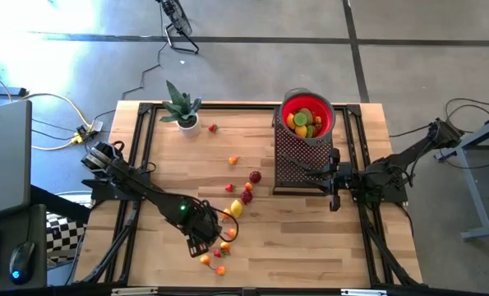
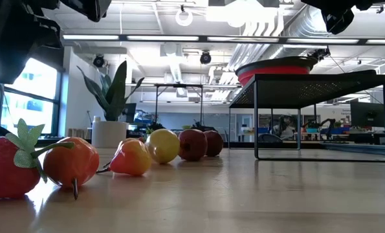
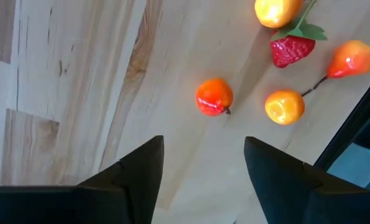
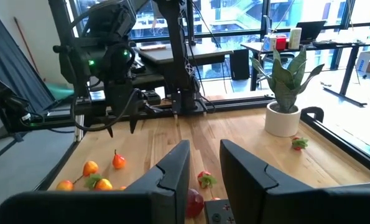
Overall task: Pick & Place Fruit
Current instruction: Put the pear into the strainer bowl on the shelf
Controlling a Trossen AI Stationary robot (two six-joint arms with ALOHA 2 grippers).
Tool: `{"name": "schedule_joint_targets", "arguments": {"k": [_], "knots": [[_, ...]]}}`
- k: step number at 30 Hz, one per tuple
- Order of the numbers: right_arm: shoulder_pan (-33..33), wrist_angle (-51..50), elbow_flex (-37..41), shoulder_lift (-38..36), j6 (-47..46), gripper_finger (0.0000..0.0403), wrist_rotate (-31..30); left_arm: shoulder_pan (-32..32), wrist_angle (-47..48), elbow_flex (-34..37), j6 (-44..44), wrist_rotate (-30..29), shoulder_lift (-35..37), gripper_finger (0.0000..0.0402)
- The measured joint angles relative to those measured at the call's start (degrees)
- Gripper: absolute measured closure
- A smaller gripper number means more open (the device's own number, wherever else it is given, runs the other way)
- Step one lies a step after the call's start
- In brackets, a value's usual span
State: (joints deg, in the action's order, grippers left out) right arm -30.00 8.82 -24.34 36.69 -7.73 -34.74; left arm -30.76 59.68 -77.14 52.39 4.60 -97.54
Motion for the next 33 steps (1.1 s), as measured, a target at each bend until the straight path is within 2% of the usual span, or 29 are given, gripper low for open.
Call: {"name": "schedule_joint_targets", "arguments": {"k": [10, 33], "knots": [[0.0, 0.0, 0.0, 0.0, 0.4, 0.0322, 0.0, 0.0, -0.1, 0.0, -4.5, 0.2, 0.0, 0.0183], [0.0, -1.0, 0.0, 0.0, 0.4, 0.0322, 0.0, -2.0, -6.5, 0.0, -5.1, -1.1, -4.0, 0.0183]]}}
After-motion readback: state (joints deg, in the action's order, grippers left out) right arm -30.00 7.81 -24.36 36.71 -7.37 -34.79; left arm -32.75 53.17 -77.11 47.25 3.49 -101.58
